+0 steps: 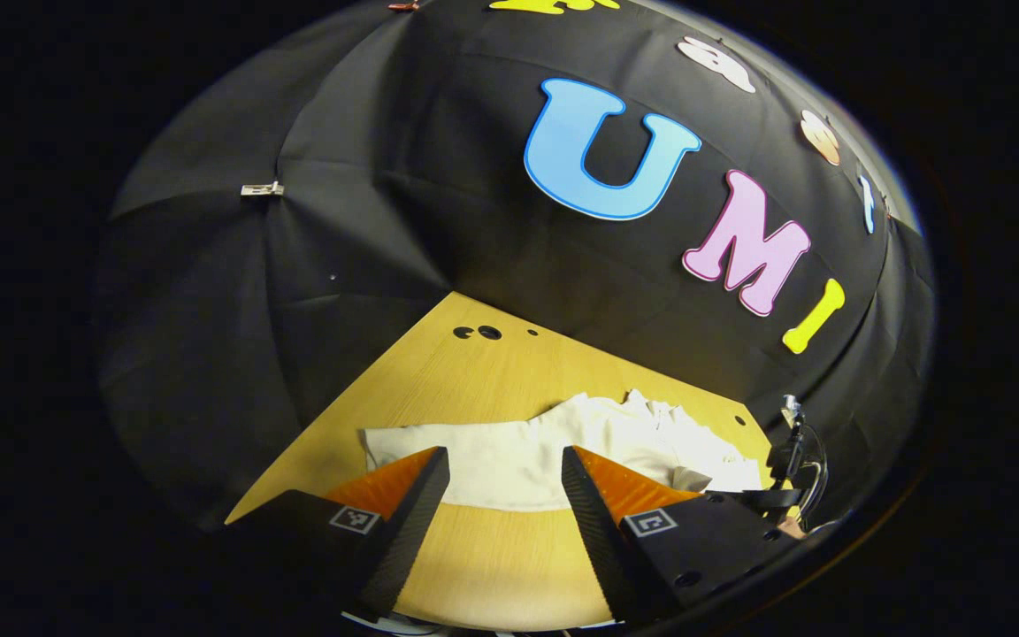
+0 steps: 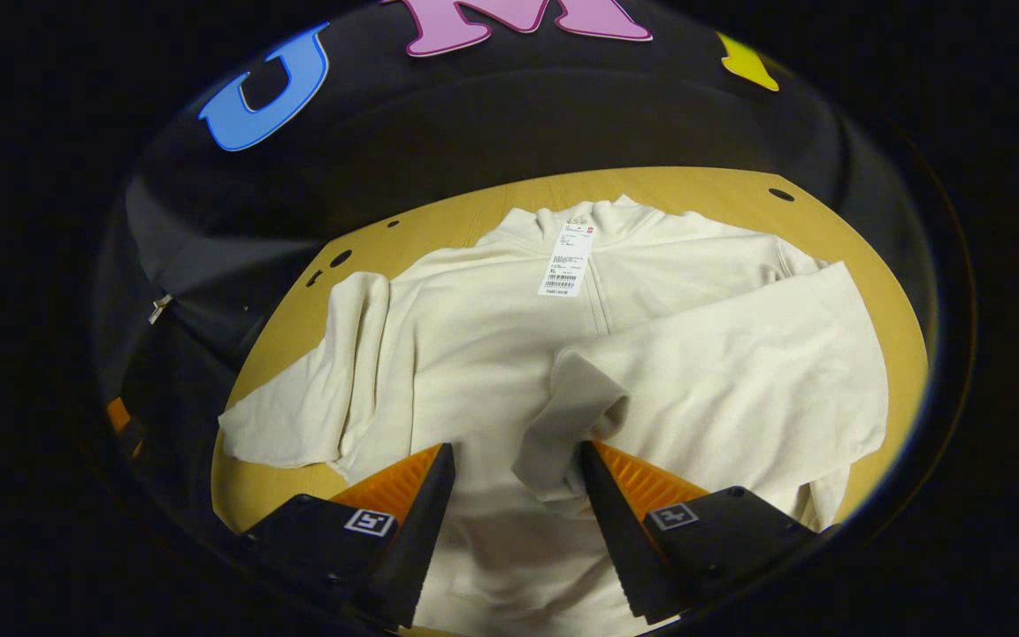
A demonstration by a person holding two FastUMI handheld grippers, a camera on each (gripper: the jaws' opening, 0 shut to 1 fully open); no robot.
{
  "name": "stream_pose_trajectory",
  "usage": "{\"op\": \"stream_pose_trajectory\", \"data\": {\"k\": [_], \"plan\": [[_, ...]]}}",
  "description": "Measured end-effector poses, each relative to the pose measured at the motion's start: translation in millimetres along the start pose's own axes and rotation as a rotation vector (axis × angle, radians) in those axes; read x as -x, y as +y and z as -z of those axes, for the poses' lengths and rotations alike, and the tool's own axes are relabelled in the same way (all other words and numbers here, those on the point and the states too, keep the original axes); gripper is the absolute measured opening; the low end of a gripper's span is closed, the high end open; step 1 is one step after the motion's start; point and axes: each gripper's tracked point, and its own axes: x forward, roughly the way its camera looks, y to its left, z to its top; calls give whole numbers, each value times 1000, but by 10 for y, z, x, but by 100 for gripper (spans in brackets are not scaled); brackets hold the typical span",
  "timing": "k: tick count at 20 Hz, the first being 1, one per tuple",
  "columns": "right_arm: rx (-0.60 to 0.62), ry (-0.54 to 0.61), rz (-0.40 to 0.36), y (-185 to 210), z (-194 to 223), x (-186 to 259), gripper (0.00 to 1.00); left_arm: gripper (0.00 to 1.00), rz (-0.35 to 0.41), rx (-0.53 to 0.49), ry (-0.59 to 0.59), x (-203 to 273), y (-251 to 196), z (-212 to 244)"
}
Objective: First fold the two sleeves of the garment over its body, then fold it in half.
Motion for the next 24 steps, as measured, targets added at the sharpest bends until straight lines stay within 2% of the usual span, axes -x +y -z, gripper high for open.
{"op": "stream_pose_trajectory", "data": {"k": [2, 3, 4, 7, 10, 18, 21, 24], "plan": [[-25, -8, -41, 104, -45, 154, 91, 86, -32, -2, 29, -117, 117, 114], [-39, -20, -61, 147, -105, 294, 97, 86, -33, 13, 33, -148, 147, 121], [-42, -34, -71, 165, -150, 397, 98, 86, -44, 24, 34, -197, 210, 139], [-33, -50, -93, 162, -207, 738, 98, 86, -120, 6, 45, -394, 503, 214], [-6, -38, -95, 51, -119, 955, 98, 86, -184, -60, 87, -566, 762, 348], [-77, -2, -56, -306, 50, 1185, 98, 86, -262, -166, 209, -1067, 1118, 627], [-120, 4, -64, -360, 37, 1212, 98, 86, -306, -125, 266, -1178, 1256, 783], [-118, 10, -61, -414, 32, 1203, 98, 86, -330, -126, 307, -1216, 1322, 869]]}}
